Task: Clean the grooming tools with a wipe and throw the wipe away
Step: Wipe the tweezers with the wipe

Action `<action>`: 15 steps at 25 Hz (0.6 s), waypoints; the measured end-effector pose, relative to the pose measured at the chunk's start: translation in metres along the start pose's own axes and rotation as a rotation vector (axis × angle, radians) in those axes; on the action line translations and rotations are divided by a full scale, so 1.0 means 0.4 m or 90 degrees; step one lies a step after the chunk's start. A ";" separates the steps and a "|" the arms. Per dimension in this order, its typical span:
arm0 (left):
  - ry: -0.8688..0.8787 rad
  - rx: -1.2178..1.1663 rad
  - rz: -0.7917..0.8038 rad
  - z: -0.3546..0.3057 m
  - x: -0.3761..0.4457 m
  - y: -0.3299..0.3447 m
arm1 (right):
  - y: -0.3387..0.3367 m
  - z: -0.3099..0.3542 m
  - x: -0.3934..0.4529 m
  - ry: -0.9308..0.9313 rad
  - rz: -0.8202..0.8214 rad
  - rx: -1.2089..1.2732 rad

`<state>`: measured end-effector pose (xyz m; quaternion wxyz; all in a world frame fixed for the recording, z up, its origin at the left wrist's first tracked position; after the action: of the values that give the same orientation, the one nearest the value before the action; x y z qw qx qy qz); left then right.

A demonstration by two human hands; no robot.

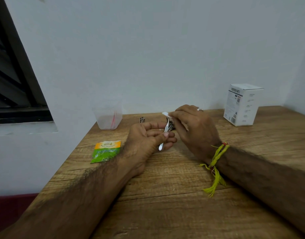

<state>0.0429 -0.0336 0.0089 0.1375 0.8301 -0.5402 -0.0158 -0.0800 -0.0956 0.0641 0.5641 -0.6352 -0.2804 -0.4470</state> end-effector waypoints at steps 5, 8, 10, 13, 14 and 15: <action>0.000 -0.042 -0.016 0.000 0.002 -0.009 | -0.023 0.007 -0.013 -0.035 -0.024 -0.018; -0.001 -0.044 -0.003 0.000 0.003 -0.008 | 0.014 0.042 -0.016 -0.095 0.062 -0.050; 0.000 -0.046 0.007 0.002 0.002 -0.007 | 0.019 0.037 -0.015 -0.100 0.084 -0.060; 0.009 -0.039 0.019 0.000 0.005 -0.012 | 0.021 0.034 -0.012 -0.079 0.094 -0.045; 0.014 -0.035 0.017 0.002 0.007 -0.012 | 0.022 0.039 -0.014 -0.091 0.102 -0.043; 0.019 -0.029 0.016 0.001 0.008 -0.011 | 0.025 0.044 -0.018 -0.105 0.111 -0.044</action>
<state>0.0480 -0.0348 0.0076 0.1646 0.8200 -0.5480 -0.0144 -0.0703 -0.0797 0.0540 0.5537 -0.7109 -0.2541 -0.3515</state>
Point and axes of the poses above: each hand's wrist, its own x-axis towards the middle knuckle, its own y-axis out of the palm, z = x × y, the point moved 7 cm from there along x, towards the middle knuckle, and after that the axes turned 2 degrees about z, right-handed, at the moved point
